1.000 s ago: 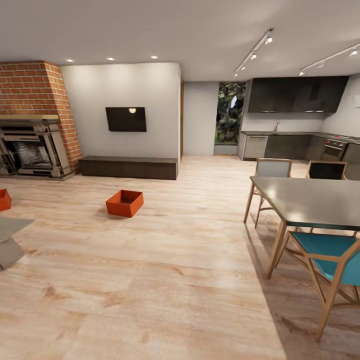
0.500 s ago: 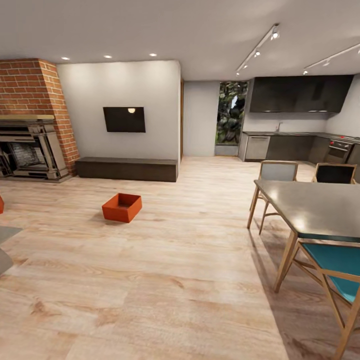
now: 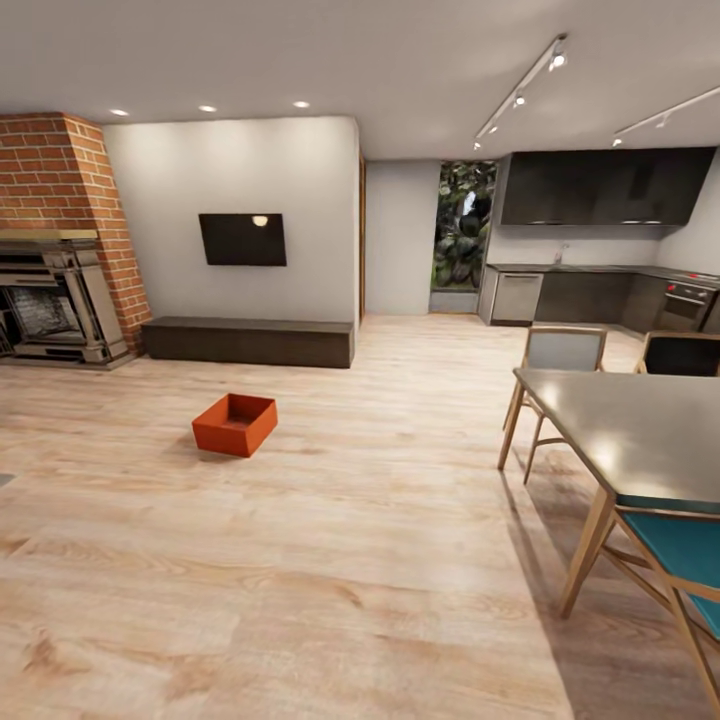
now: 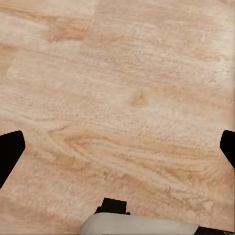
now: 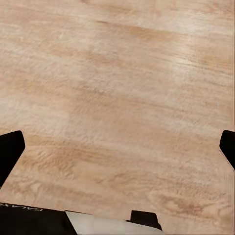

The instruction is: Move the two storage containers from the living room to the garage. In the garage, place one container on the floor and stack the other container on top of it (either order is fine).

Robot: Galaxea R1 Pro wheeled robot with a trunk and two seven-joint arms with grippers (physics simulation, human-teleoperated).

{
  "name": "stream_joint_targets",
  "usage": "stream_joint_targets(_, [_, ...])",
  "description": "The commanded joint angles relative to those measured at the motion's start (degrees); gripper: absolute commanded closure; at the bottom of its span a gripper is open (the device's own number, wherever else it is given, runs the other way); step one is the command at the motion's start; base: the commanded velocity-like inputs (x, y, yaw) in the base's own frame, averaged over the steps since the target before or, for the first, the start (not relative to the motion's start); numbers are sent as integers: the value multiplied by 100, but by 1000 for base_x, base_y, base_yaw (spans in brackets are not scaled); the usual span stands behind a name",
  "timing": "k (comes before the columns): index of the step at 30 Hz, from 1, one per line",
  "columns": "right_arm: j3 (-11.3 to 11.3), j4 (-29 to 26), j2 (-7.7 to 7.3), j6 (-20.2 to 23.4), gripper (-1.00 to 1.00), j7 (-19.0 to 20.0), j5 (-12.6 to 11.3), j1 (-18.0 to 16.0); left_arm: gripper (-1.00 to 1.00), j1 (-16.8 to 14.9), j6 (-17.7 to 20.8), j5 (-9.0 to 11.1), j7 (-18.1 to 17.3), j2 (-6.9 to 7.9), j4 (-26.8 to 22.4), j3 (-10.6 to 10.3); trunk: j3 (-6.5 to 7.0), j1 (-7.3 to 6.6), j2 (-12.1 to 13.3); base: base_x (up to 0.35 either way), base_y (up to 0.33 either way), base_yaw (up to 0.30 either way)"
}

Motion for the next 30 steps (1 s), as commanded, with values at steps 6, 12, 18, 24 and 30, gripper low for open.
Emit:
stream_joint_targets(6, [-2, 4, 0, -14, -100, 0, 24, -4, -100, -9, -34, -14, 12, 5, 22, 23, -6, 3, -3, 326, -78, 0])
stream_joint_targets(12, [-2, 4, 0, -14, -100, -2, 24, -4, -100, -9, -34, -14, 12, 5, 18, 23, -6, 3, -3, 326, -78, 0])
stream_joint_targets(18, [-2, 4, 0, -14, -100, -3, 24, -4, -100, -9, -32, -14, 12, 4, 21, 23, -6, 3, -3, 325, -78, 0])
stream_joint_targets(24, [-2, 4, 0, -14, -100, -5, 24, -4, -100, -9, -33, -14, 12, 1, 21, 23, -6, 3, -3, 325, -76, 0])
stream_joint_targets(30, [-2, 4, 0, -14, -100, -3, 24, -4, -100, -9, -34, -14, 12, -1, 20, 23, -6, 3, -3, 325, -56, 0])
